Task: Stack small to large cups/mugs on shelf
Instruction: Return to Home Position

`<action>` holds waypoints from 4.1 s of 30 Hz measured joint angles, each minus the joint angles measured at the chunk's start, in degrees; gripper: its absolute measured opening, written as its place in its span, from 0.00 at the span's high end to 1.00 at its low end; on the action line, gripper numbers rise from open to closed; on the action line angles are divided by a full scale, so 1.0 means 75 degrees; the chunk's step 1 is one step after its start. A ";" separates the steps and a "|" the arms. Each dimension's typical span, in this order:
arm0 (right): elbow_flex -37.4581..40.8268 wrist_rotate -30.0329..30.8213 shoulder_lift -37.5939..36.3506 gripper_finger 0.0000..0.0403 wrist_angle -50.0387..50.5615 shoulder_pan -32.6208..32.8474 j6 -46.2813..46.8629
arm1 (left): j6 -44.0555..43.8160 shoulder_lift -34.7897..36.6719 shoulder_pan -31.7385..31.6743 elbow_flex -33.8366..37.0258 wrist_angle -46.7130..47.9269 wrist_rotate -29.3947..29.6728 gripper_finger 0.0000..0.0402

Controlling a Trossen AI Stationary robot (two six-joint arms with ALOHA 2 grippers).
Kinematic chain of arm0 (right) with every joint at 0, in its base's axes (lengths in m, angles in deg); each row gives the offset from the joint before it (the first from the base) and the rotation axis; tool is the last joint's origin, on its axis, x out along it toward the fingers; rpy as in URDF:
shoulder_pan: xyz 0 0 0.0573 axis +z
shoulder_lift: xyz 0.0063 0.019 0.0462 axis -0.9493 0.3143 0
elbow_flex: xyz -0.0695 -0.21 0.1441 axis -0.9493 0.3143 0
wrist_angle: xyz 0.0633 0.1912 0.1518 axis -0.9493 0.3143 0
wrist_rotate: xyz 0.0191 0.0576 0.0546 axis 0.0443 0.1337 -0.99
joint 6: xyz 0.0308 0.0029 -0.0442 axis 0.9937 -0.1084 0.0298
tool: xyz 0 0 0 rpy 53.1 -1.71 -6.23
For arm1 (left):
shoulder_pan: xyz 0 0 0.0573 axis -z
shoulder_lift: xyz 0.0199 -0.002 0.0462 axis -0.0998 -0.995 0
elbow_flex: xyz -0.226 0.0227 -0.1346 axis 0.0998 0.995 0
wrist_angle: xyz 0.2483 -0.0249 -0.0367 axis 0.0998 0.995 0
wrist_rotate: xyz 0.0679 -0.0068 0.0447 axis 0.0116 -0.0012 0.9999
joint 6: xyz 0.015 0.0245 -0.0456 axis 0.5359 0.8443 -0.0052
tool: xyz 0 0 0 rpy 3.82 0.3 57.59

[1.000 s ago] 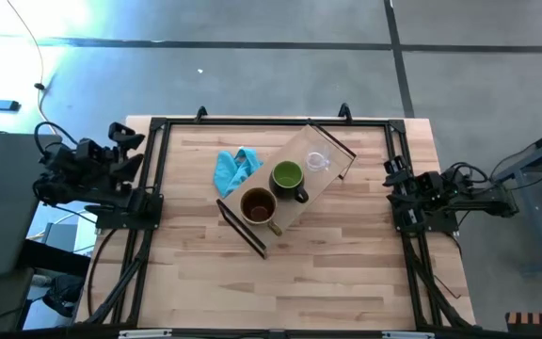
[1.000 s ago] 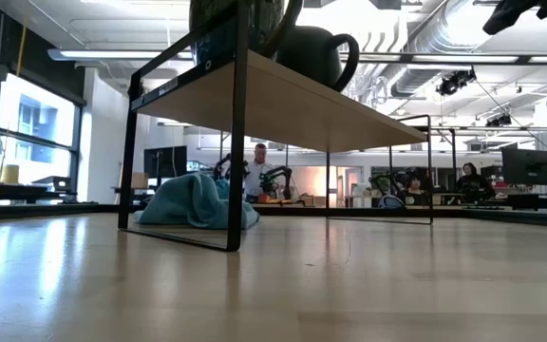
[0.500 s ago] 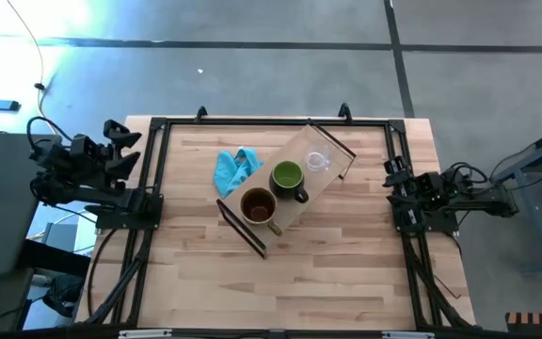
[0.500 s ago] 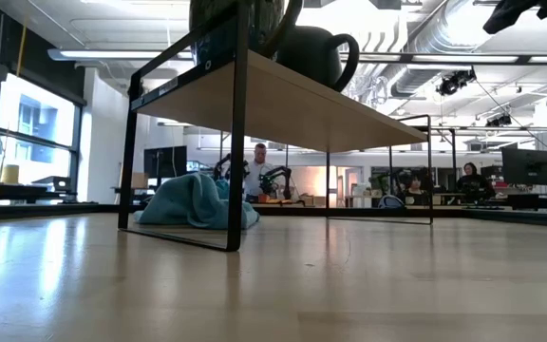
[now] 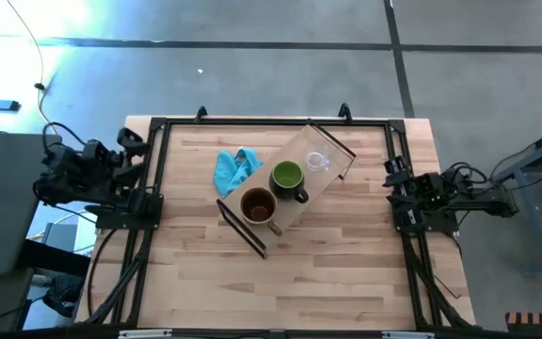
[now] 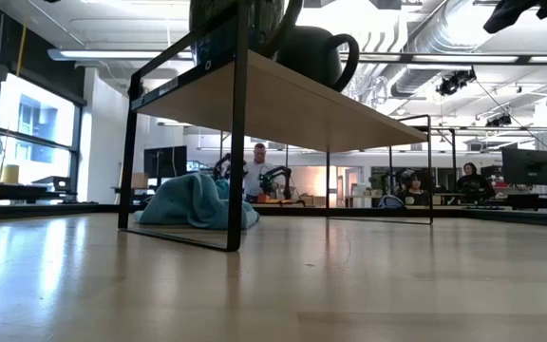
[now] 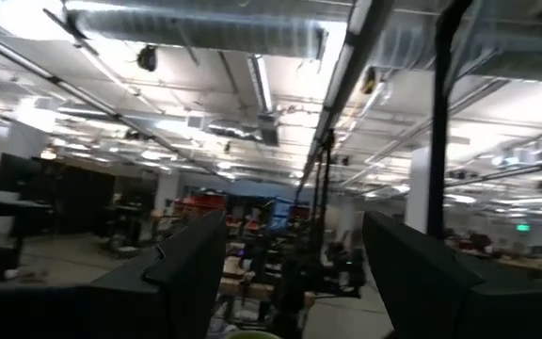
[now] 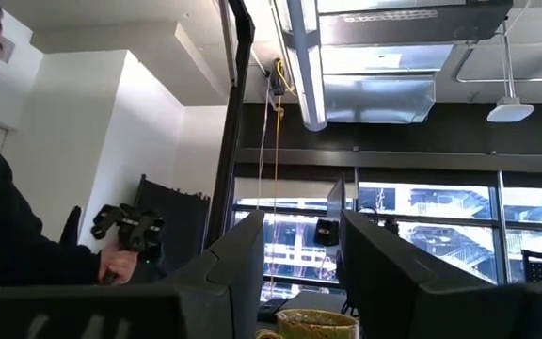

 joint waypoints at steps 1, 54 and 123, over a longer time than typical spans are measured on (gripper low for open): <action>0.0000 0.0000 0.0000 0.68 0.0000 0.0000 -0.0038 | -0.0085 0.0000 0.0000 0.0149 -0.0138 -0.0112 0.41; -0.0003 -0.0029 0.0000 0.68 0.0532 0.0000 0.0510 | -0.5934 -0.0003 -0.0003 0.3900 -0.3002 0.0996 0.41; -0.0003 -0.1305 0.0000 0.68 0.0853 0.0002 -0.0515 | -0.0250 0.0005 -0.2136 0.3892 -0.2447 -0.4775 0.41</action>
